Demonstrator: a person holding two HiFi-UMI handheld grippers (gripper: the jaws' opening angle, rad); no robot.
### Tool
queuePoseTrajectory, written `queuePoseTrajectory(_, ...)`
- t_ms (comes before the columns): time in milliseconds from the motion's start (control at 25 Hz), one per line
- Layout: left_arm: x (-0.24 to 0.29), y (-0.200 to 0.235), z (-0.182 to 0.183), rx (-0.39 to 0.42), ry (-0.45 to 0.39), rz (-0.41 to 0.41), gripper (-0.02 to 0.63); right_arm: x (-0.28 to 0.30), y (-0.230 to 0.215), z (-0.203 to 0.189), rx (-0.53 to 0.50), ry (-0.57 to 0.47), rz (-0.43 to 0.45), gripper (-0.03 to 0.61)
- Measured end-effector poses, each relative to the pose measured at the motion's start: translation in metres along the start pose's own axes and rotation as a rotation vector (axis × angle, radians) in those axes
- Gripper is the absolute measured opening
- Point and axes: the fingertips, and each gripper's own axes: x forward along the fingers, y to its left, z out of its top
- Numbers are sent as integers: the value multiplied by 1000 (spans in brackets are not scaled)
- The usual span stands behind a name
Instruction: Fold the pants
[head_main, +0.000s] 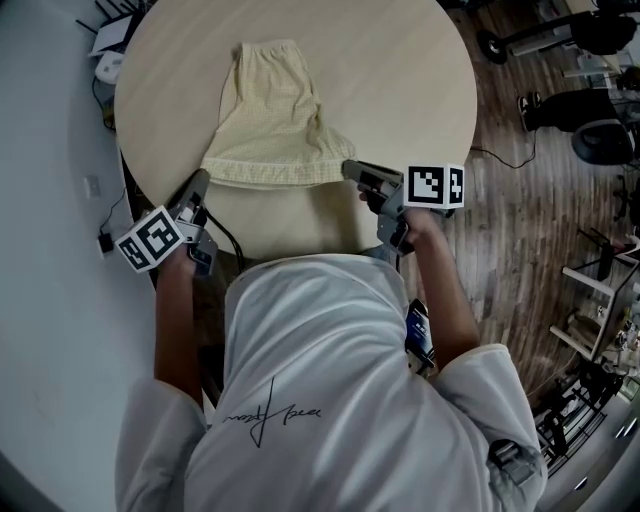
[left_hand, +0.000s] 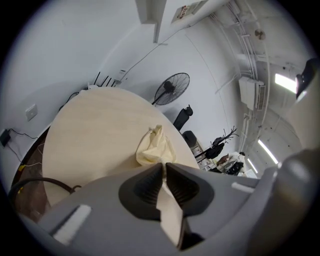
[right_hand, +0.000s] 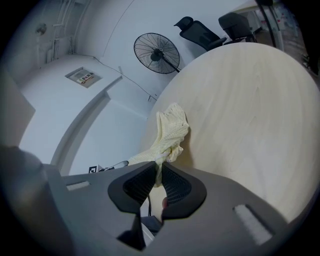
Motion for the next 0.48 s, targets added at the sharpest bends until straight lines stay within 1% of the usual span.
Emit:
queuePoseTrajectory(160, -1, 0, 6, -27, -12, -32, 78, 2, 4, 4, 16, -6, 42, 35)
queuePoseTrajectory(320, 0, -12, 22, -61, -12, -62, 78, -3, 15, 20, 51, -9, 88, 35)
queuePoseTrajectory(400, -1, -13, 23, -68, -10, -73, 78, -5, 15, 21, 81, -10, 89, 36)
queuePoseTrajectory(480, -1, -11, 22, -71, -9, -83, 78, -4, 12, 20, 90, -10, 94, 35)
